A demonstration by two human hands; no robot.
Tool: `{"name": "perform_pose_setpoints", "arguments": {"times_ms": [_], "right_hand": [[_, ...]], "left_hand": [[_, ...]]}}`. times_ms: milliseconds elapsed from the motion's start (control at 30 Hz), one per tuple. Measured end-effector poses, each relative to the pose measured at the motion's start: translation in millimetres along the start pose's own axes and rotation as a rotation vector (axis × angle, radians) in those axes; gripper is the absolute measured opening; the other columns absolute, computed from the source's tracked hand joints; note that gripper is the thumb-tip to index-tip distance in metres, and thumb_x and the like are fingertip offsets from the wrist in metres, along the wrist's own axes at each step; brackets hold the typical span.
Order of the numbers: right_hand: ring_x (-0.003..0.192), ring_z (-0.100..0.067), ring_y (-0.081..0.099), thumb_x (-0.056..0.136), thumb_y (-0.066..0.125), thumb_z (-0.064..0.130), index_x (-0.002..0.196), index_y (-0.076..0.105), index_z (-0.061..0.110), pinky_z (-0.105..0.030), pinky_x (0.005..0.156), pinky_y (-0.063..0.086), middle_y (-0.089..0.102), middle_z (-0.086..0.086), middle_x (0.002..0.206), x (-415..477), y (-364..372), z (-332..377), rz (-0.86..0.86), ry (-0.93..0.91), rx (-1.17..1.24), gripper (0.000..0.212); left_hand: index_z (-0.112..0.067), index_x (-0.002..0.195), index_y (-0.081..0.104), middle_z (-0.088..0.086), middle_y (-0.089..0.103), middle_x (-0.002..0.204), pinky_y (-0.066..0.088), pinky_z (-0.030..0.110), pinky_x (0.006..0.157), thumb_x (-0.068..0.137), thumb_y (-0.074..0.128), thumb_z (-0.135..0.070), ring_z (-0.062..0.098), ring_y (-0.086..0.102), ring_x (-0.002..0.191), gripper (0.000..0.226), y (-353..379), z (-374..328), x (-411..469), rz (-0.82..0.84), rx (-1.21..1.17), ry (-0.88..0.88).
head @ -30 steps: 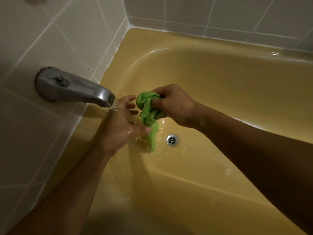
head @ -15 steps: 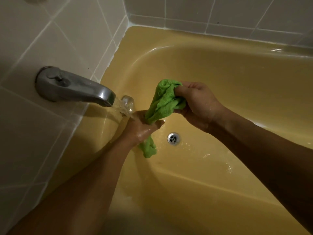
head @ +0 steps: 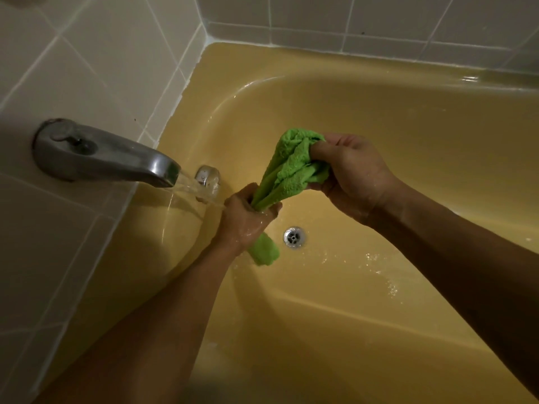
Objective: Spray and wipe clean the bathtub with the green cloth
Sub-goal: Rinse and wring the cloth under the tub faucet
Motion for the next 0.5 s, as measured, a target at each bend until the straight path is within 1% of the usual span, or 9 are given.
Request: {"name": "perform_pose_setpoints", "arguments": {"times_ms": [67,133,167,200,233,300,400,467,500], "right_hand": [[0.076,-0.031,0.072,0.099,0.046,-0.005,0.097,0.071,-0.006,-0.036,0.066,0.060,0.073,-0.023,0.086,-0.4,-3.9,2.9,0.004,-0.010,-0.024,0.024],[0.076,-0.030,0.072,0.099,0.048,-0.005,0.101,0.072,-0.005,-0.035,0.066,0.059,0.074,-0.023,0.088,-0.6,-11.7,6.9,-0.007,-0.024,-0.071,0.023],[0.077,-0.029,0.073,0.100,0.050,-0.004,0.102,0.072,-0.002,-0.034,0.066,0.059,0.075,-0.020,0.088,0.0,-16.3,8.8,-0.014,-0.038,-0.126,0.022],[0.079,-0.029,0.074,0.099,0.053,-0.003,0.104,0.073,0.001,-0.035,0.067,0.060,0.076,-0.018,0.090,0.7,-20.3,10.9,-0.019,-0.060,-0.210,0.021],[0.082,-0.029,0.075,0.098,0.057,-0.003,0.105,0.074,0.005,-0.038,0.070,0.062,0.076,-0.015,0.092,1.7,-23.9,12.5,-0.022,-0.090,-0.316,0.021],[0.086,-0.027,0.075,0.095,0.062,-0.003,0.107,0.076,0.013,-0.043,0.074,0.064,0.077,-0.010,0.095,3.7,-29.6,15.2,-0.038,-0.142,-0.514,0.024],[0.090,-0.020,0.075,0.094,0.066,-0.001,0.112,0.076,0.019,-0.035,0.074,0.064,0.076,-0.003,0.101,5.6,-33.7,20.2,-0.065,-0.173,-0.664,0.028],[0.094,-0.017,0.074,0.094,0.068,0.001,0.118,0.075,0.020,-0.035,0.077,0.064,0.074,-0.001,0.107,7.4,-34.3,19.9,-0.059,-0.170,-0.702,0.032],[0.097,-0.016,0.073,0.093,0.069,0.002,0.121,0.074,0.022,-0.036,0.080,0.064,0.073,0.000,0.110,8.7,-34.4,17.7,-0.050,-0.156,-0.702,0.034]], "left_hand": [[-0.018,0.086,0.067,-0.001,0.070,0.075,0.058,0.036,0.070,0.080,0.085,-0.022,0.012,0.063,0.069,0.019,2.1,8.1,-3.2,0.084,0.034,-0.015],[-0.022,0.091,0.066,0.001,0.071,0.084,0.061,0.041,0.075,0.077,0.084,-0.022,0.013,0.067,0.075,0.023,-0.2,15.0,-8.3,0.121,0.047,-0.023],[-0.020,0.096,0.066,0.003,0.071,0.087,0.061,0.038,0.073,0.078,0.085,-0.020,0.012,0.068,0.077,0.026,-2.9,15.9,-11.1,0.118,0.045,-0.016],[-0.017,0.102,0.067,0.005,0.071,0.089,0.060,0.029,0.069,0.079,0.086,-0.015,0.008,0.067,0.076,0.030,-6.4,16.5,-13.3,0.101,0.052,-0.010],[-0.012,0.108,0.067,0.005,0.072,0.090,0.056,0.020,0.065,0.080,0.086,-0.010,0.002,0.066,0.073,0.034,-10.5,15.5,-15.7,0.077,0.061,0.000],[-0.006,0.119,0.065,0.002,0.072,0.093,0.050,0.010,0.061,0.080,0.086,-0.002,-0.007,0.065,0.071,0.045,-17.7,13.4,-20.2,0.025,0.037,0.003],[-0.008,0.124,0.065,0.001,0.069,0.099,0.047,0.005,0.061,0.077,0.089,-0.003,-0.017,0.063,0.073,0.053,-27.4,0.0,-25.7,-0.064,0.031,0.033],[-0.006,0.121,0.069,-0.006,0.067,0.090,0.044,0.002,0.059,0.079,0.087,-0.003,-0.021,0.060,0.068,0.046,-33.8,-5.1,-26.1,-0.099,0.023,0.033],[-0.005,0.119,0.071,-0.009,0.067,0.086,0.044,0.003,0.058,0.081,0.086,-0.004,-0.019,0.061,0.066,0.041,-36.9,-7.2,-26.1,-0.108,0.033,0.037]]}}
Point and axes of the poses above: each hand's wrist, its own x-axis towards the middle knuckle, its own y-axis out of the palm, z = x × y, the point moved 9 cm from there along x, towards the middle knuckle
